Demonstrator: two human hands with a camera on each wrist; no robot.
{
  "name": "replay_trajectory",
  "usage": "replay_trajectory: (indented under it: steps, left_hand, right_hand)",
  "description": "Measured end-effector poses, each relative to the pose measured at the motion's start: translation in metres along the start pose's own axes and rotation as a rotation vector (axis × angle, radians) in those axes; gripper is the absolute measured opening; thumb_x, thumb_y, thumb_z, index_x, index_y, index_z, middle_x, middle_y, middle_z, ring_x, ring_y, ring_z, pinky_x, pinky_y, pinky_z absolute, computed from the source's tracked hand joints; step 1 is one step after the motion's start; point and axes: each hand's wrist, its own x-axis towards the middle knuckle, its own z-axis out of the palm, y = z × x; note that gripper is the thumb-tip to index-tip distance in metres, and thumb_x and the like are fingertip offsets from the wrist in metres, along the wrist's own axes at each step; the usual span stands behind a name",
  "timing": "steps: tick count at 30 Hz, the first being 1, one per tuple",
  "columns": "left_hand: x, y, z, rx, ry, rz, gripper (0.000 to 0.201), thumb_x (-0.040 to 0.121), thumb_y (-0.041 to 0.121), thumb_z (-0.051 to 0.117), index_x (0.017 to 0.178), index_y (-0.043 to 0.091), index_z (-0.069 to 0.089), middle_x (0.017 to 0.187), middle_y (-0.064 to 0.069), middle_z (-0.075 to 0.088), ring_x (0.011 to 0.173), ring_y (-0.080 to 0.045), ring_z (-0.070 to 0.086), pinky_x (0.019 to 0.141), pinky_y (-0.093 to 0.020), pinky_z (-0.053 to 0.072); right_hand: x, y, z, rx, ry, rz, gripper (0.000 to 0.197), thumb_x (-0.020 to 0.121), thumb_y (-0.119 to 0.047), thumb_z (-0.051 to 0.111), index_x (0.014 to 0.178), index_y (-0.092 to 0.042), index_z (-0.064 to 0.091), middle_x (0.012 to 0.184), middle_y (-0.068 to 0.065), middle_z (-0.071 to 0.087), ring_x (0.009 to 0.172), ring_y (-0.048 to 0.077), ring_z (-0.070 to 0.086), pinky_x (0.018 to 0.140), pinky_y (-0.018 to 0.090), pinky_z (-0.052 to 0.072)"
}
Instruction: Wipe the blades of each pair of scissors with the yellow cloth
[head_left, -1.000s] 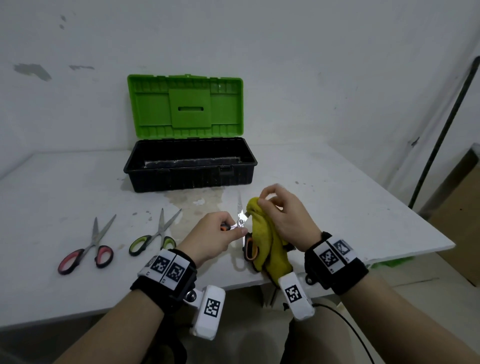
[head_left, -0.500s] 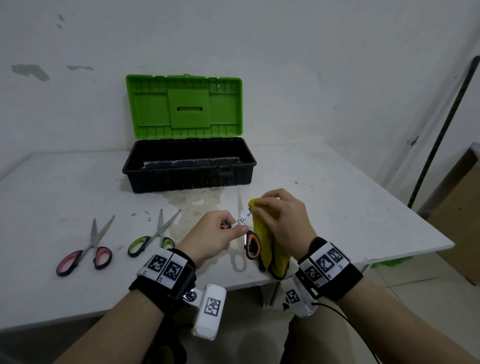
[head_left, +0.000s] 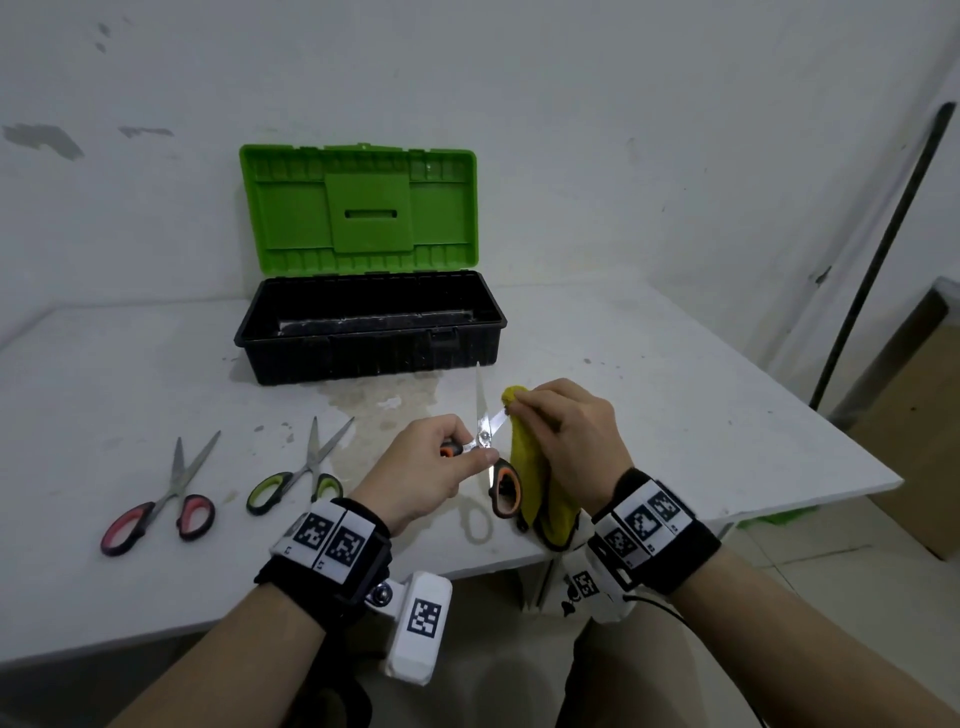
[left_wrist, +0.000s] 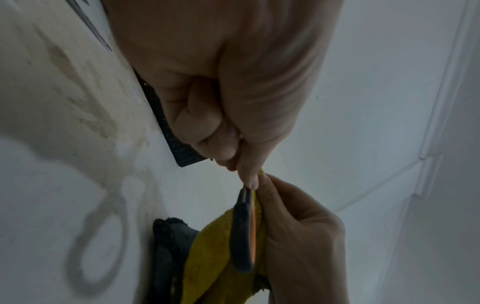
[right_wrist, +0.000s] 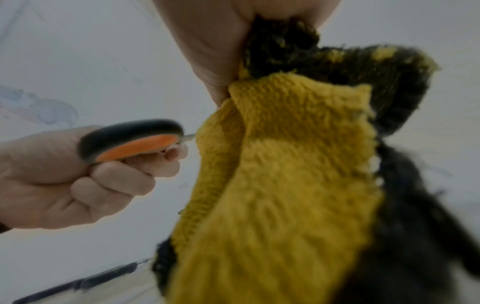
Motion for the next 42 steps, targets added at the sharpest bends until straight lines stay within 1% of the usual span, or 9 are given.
replay_trajectory:
  steps: [3, 6, 10, 14, 18, 25, 31, 36, 42]
  left_hand:
    - [-0.002, -0.001, -0.001, 0.008, -0.034, -0.042, 0.026, 0.087, 0.028, 0.076, 0.083, 0.007, 0.061, 0.054, 0.004, 0.045, 0.046, -0.01, 0.039, 0.047, -0.021, 0.036]
    - [-0.001, -0.001, -0.003, 0.005, -0.02, -0.073, 0.024, 0.088, 0.028, 0.075, 0.084, 0.008, 0.061, 0.054, 0.004, 0.045, 0.045, -0.008, 0.039, 0.046, -0.019, 0.036]
    - [0.001, 0.004, -0.005, 0.057, -0.032, -0.036, 0.025, 0.087, 0.031, 0.075, 0.082, 0.011, 0.061, 0.058, 0.003, 0.048, 0.048, -0.008, 0.043, 0.05, -0.021, 0.04]
    - [-0.003, 0.002, -0.005, 0.112, -0.034, -0.022, 0.026, 0.087, 0.032, 0.075, 0.078, 0.015, 0.059, 0.054, 0.01, 0.048, 0.05, -0.009, 0.045, 0.054, -0.026, 0.041]
    - [-0.004, 0.001, -0.006, 0.017, -0.071, -0.087, 0.007, 0.096, 0.02, 0.063, 0.094, 0.014, 0.067, 0.067, 0.003, 0.053, 0.06, -0.013, 0.048, 0.056, -0.027, 0.041]
    - [0.0, 0.001, -0.017, -0.1, 0.055, -0.073, 0.019, 0.091, 0.007, 0.07, 0.106, 0.017, 0.072, 0.088, -0.006, 0.063, 0.068, -0.013, 0.06, 0.065, -0.022, 0.055]
    - [0.002, 0.006, -0.014, -0.519, 0.172, -0.165, 0.017, 0.09, 0.02, 0.072, 0.102, 0.009, 0.067, 0.089, -0.006, 0.072, 0.092, -0.025, 0.074, 0.093, -0.046, 0.055]
    - [-0.001, 0.012, -0.01, -0.737, 0.141, -0.228, 0.019, 0.101, 0.026, 0.057, 0.106, 0.008, 0.055, 0.096, -0.012, 0.058, 0.096, -0.041, 0.073, 0.074, -0.048, 0.057]
    - [0.0, 0.012, -0.005, -0.759, 0.119, -0.279, 0.009, 0.094, 0.006, 0.064, 0.102, 0.005, 0.062, 0.086, -0.011, 0.068, 0.079, -0.019, 0.069, 0.068, -0.031, 0.057]
  right_hand:
    - [0.011, 0.012, -0.011, -0.008, 0.077, 0.104, 0.013, 0.089, -0.025, 0.067, 0.096, -0.018, 0.076, 0.088, -0.005, 0.066, 0.08, 0.008, 0.059, 0.077, 0.018, 0.047]
    - [0.012, 0.008, -0.019, -0.006, 0.128, 0.035, 0.011, 0.088, -0.023, 0.07, 0.095, -0.018, 0.076, 0.086, -0.006, 0.066, 0.078, 0.005, 0.058, 0.076, 0.012, 0.045]
    - [-0.007, -0.01, -0.005, -0.007, -0.072, -0.091, 0.013, 0.088, -0.022, 0.069, 0.098, -0.017, 0.075, 0.091, -0.001, 0.066, 0.078, 0.011, 0.06, 0.073, 0.019, 0.049]
    - [-0.005, -0.004, -0.002, -0.004, -0.093, 0.033, 0.015, 0.09, -0.027, 0.065, 0.098, -0.018, 0.075, 0.092, -0.003, 0.063, 0.081, 0.011, 0.059, 0.074, 0.022, 0.05]
    - [0.001, -0.002, -0.003, -0.003, -0.084, 0.074, 0.015, 0.09, -0.028, 0.066, 0.099, -0.02, 0.075, 0.092, -0.006, 0.064, 0.082, 0.008, 0.058, 0.076, 0.017, 0.047]
    - [-0.001, -0.005, -0.001, -0.021, -0.094, 0.083, 0.013, 0.09, -0.026, 0.066, 0.099, -0.022, 0.075, 0.091, -0.008, 0.063, 0.081, 0.006, 0.056, 0.074, 0.008, 0.04]
    - [-0.001, -0.011, 0.001, -0.014, -0.064, 0.085, 0.013, 0.088, -0.025, 0.068, 0.098, -0.02, 0.076, 0.09, -0.007, 0.065, 0.081, 0.006, 0.058, 0.074, 0.007, 0.041]
    - [-0.001, -0.019, 0.003, -0.015, -0.062, 0.094, 0.015, 0.088, -0.026, 0.068, 0.099, -0.019, 0.075, 0.09, -0.006, 0.066, 0.081, 0.005, 0.056, 0.074, 0.005, 0.038]
    - [-0.005, -0.024, 0.008, 0.01, -0.096, 0.106, 0.014, 0.087, -0.027, 0.069, 0.099, -0.021, 0.075, 0.091, -0.007, 0.066, 0.082, 0.005, 0.058, 0.075, 0.008, 0.04]
